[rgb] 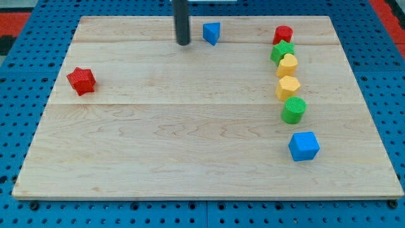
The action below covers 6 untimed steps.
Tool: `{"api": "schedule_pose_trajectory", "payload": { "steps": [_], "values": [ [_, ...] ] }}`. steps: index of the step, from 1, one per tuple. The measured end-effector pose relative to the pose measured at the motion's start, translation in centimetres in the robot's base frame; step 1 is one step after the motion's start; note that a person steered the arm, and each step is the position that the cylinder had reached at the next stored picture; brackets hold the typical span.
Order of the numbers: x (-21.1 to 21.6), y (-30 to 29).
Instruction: Push the blue triangle towards the right side of the board
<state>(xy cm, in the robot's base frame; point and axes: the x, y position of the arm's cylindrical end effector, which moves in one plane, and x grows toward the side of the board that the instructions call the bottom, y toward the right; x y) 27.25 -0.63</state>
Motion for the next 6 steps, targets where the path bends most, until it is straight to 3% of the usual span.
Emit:
{"api": "schedule_pose_trajectory", "payload": {
  "steps": [1, 3, 5, 6],
  "values": [
    [-2.6, 6.9],
    [-3.5, -2.7],
    [-6.0, 6.8],
    [-7.2, 5.0]
  ]
}}
